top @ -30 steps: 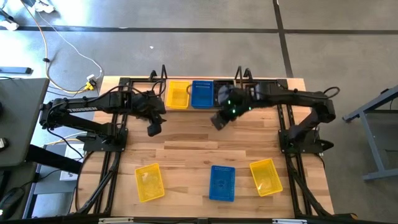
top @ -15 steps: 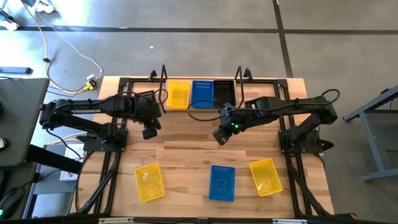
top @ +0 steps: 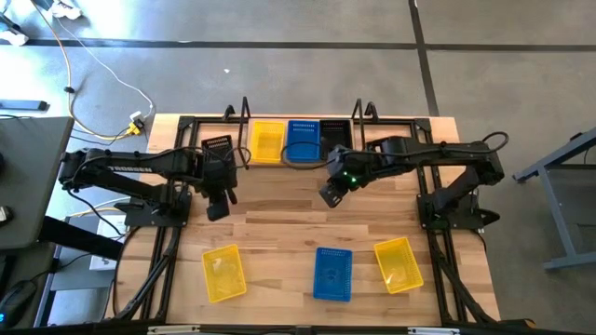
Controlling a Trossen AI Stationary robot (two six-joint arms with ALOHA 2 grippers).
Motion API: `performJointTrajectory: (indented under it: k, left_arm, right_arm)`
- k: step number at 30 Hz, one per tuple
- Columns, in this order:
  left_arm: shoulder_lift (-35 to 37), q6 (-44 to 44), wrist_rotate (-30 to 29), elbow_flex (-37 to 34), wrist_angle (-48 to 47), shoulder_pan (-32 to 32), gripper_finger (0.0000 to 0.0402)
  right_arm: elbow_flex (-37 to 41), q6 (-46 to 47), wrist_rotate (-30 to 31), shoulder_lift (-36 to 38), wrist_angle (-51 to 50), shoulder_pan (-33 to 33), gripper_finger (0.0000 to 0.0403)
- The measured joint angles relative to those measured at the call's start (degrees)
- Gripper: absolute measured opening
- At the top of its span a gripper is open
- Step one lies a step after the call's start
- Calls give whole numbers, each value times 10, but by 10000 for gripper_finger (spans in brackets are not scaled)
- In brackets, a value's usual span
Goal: Stack baskets on shelf by color
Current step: Stack the left yellow basket on top of the yellow basket on the shelf
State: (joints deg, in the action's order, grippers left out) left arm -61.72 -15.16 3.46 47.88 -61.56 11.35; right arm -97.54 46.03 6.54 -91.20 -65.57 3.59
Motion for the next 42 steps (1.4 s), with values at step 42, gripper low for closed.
performJointTrajectory:
  k: [42]
  left_arm:
    - [-134, -313, 4, -40, 124, -385, 152]
  right_arm:
    - [0, -116, -10, 0, -28, -81, 118]
